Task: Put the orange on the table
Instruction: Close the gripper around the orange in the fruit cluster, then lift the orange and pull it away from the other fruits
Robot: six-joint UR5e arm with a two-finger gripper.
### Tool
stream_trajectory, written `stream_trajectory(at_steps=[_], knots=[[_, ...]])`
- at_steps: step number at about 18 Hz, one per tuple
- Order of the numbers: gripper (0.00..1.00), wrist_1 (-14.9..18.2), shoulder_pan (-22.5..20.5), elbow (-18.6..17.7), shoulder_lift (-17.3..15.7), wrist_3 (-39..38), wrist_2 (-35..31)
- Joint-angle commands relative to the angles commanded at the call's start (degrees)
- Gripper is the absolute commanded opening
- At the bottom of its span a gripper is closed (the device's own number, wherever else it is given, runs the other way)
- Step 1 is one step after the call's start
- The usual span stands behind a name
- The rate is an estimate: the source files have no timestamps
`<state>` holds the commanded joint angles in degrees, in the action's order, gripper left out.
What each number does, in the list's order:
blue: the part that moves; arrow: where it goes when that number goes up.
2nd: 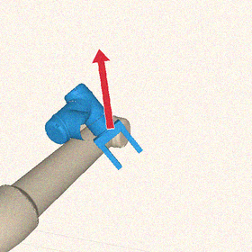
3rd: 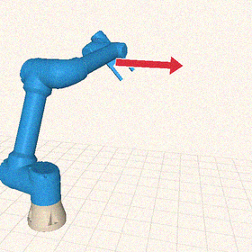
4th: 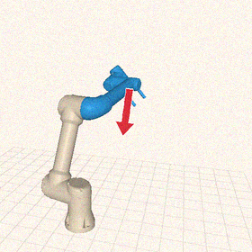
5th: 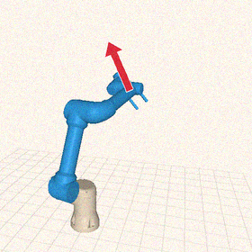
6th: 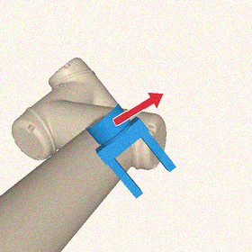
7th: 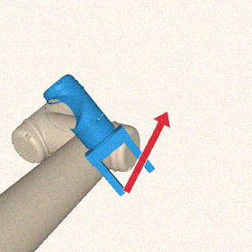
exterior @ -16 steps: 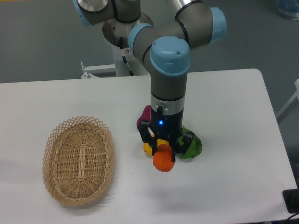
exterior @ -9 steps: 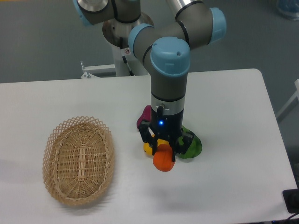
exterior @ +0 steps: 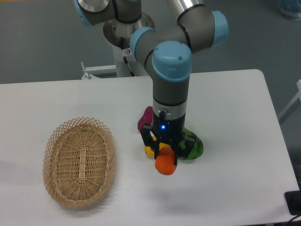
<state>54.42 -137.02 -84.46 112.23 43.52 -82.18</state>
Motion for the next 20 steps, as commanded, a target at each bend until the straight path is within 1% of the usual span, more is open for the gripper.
stream_trajectory(at_steps=[3,5,6,7,8,10,12,20], knots=[[0.52,-4.4,0.0,0.5,3.3,-2.5,-1.0],[0.52,-5.9,0.3,0.4,5.1,-5.2,-2.1],[0.52,-6.0,0.4,0.1,5.5,-7.2,-2.6],[0.52,-6.2,0.8,0.3,6.7,-8.3,-3.2],[0.52,-6.3,1.2,0.4,7.3,-8.5,-3.7],[0.52,-6.3,2.6,-0.7,8.7,-8.7,-5.0],[0.52,-6.3,4.1,-1.3,9.8,-8.7,-8.2],[0.52,-6.4,5.4,-2.0,12.0,-8.3,-8.5]])
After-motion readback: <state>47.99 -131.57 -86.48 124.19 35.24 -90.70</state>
